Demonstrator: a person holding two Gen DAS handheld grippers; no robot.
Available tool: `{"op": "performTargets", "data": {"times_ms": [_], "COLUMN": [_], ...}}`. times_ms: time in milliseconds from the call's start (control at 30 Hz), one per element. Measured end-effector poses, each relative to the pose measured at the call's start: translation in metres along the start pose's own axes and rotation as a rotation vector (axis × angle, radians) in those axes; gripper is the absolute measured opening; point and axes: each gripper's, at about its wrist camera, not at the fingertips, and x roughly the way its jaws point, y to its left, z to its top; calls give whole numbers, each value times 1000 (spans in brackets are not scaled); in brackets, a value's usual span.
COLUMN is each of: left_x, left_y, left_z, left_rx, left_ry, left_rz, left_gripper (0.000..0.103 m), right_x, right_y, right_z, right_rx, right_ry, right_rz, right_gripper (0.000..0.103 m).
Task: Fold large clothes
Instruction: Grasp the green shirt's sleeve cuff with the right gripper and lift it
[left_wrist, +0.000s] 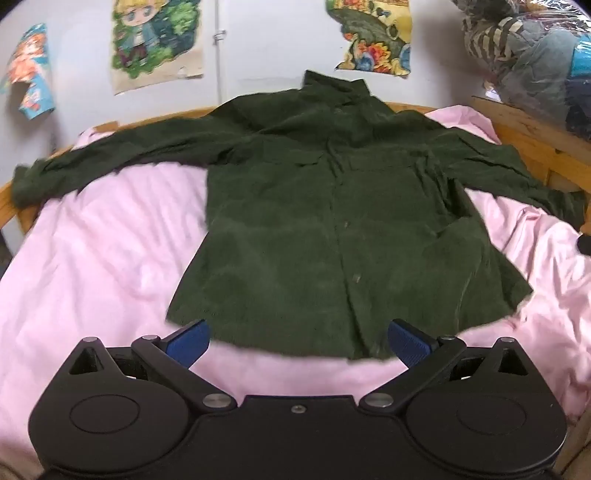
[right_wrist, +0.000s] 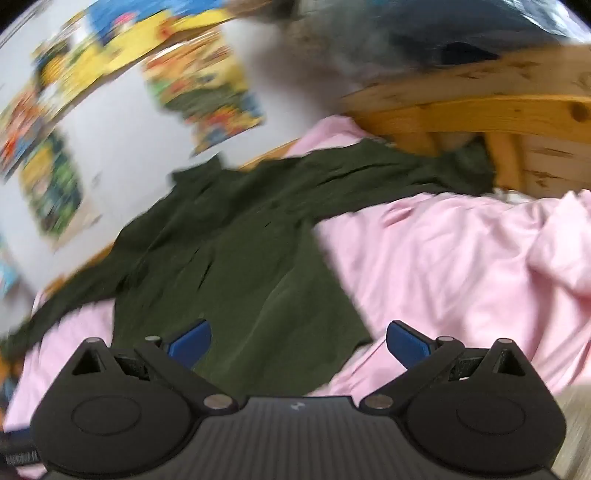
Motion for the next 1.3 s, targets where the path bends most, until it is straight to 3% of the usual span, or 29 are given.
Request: {"op": "performTargets", "data": {"times_ms": [100,300,400,500,700,933,1133,1300], "left_x": [20,73,101,120,141,161,168,160], "left_y": [0,-1,1,10,33,44,54,57], "left_z": [25,55,57,48,41,40,37,39], "left_rx": [18,57,35,-21,-144,-158,-224,-265], "left_ry": [0,-46,-84,-109,-67,-52,-4,-23], "left_rz": [-9,19,54,79,79,77,61,45], "left_gripper": [102,102,102,102,102,102,102,102], "right_x": [17,60,86,118,179,223,239,233], "right_y": [-28,-79,-109,-127,-145,-160,-154,-114], "right_z": [31,80,94,104,115,124,123,127], "right_rx": [75,95,178,232,213,211,183,38], "right_ry": [-23,-128,-188,-248,-353,-359,-349,-355], "right_rz": [-51,-222,-239,-308,-491,-618,-635,-606], "right_gripper": [103,103,102,92,76,50,9,5]}}
